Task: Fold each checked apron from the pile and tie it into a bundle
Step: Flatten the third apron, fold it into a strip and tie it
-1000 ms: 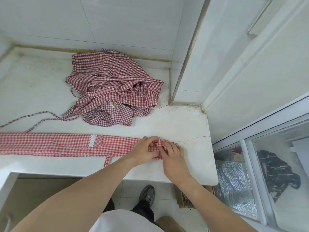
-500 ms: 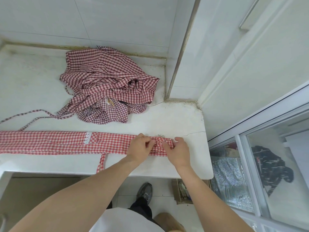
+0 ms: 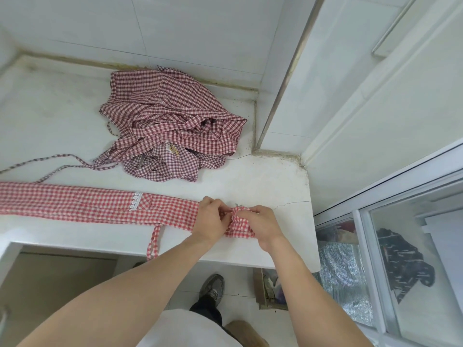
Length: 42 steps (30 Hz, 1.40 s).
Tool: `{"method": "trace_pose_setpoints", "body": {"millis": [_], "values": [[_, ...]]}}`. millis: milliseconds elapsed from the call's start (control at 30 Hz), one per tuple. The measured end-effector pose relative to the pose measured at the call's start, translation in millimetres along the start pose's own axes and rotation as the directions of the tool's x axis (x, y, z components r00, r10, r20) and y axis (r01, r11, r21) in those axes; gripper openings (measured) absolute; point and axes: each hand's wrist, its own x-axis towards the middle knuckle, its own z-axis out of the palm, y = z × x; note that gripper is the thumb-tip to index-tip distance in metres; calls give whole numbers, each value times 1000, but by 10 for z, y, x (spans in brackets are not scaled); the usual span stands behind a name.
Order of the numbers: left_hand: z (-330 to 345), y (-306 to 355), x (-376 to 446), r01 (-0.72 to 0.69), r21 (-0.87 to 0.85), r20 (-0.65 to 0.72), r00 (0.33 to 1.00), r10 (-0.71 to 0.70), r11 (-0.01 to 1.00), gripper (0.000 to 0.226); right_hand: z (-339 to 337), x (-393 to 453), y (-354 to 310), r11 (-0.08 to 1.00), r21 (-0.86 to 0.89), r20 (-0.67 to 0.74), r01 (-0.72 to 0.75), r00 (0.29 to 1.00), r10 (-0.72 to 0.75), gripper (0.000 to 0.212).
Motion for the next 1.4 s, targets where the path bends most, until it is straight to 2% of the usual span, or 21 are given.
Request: {"method": "trace_pose_setpoints", "body": {"millis": [133, 233, 333, 400, 433, 533, 633, 700, 767, 833, 867, 900, 967, 1033, 1067, 1133, 1200, 1233, 1300, 1367, 1400], "values": [[-168, 27, 8, 60, -98, -3, 998, -61, 993, 4, 37, -102, -131, 993, 109, 13, 38, 999, -39, 20], [-376, 28, 36, 193, -214, 114, 979, -171, 958, 8, 172, -196, -268, 984, 169, 66, 60, 995, -72, 27], [-560, -92, 83, 364, -366, 252, 925, -285, 856, 12, 397, -256, -358, 984, 169, 83, 51, 994, -66, 32], [-711, -188, 76, 432, -463, 313, 896, -314, 774, 10, 563, -297, -381, 983, 184, 99, 9, 995, -28, 35], [-819, -248, 92, 429, -468, 309, 899, -311, 773, 8, 685, -325, -409, 979, 201, 110, -17, 994, -5, 38], [-994, -343, 105, 325, -329, 230, 938, -259, 887, 11, 913, -392, -464, 975, 220, 134, -25, 991, -4, 39], [-1190, -437, 141, 289, -368, 226, 950, -216, 884, 11, 1155, -490, -534, 973, 230, 116, -13, 993, -14, 39], [-1344, -459, 163, 350, -439, 283, 928, -243, 827, 7, 1285, -522, -560, 974, 225, 90, 2, 996, -23, 37], [-1516, -503, 214, 491, -528, 402, 863, -306, 693, 24, 1444, -530, -587, 978, 210, 70, 6, 997, -22, 36], [-1642, -554, 260, 627, -552, 527, 773, -352, 550, 44, 1559, -521, -580, 981, 192, 83, -1, 996, -15, 47], [-1703, -593, 282, 660, -520, 576, 740, -349, 542, 52, 1618, -498, -558, 984, 177, 103, -22, 995, 3, 55], [-1758, -618, 291, 653, -449, 611, 723, -324, 610, 61, 1666, -496, -542, 986, 159, 123, -47, 992, 28, 58], [-1825, -664, 276, 519, -227, 621, 729, -288, 824, 74, 1740, -482, -470, 985, 144, 160, -96, 984, 72, 47], [-1843, -713, 266, 334, -51, 528, 809, -259, 941, 60, 1763, -449, -392, 966, 218, 170, -140, 980, 103, 33], [-1834, -743, 264, 272, -6, 483, 844, -236, 962, 51, 1764, -445, -368, 947, 283, 146, -151, 983, 113, 28], [-1835, -774, 244, 218, 49, 446, 868, -217, 975, 43, 1748, -429, -336, 925, 355, 103, -137, 989, 107, 23], [-1839, -791, 224, 226, 59, 428, 874, -229, 972, 41, 1736, -404, -298, 942, 322, 106, -93, 992, 61, 22], [-1826, -812, 234, 228, 61, 414, 880, -233, 972, 37, 1730, -388, -271, 960, 276, 84, -56, 996, 34, 20], [-1808, -838, 251, 205, 98, 387, 894, -227, 974, 29, 1716, -362, -184, 988, 155, -97, 18, 995, -3, 15], [-1780, -885, 259, 164, 142, 380, 902, -207, 976, 28, 1691, -363, -111, 995, -70, -316, 69, 945, -88, 18], [-1773, -909, 255, 140, 160, 380, 905, -192, 977, 30, 1685, -384, -88, 982, -170, -354, 85, 924, -142, 24]]}}
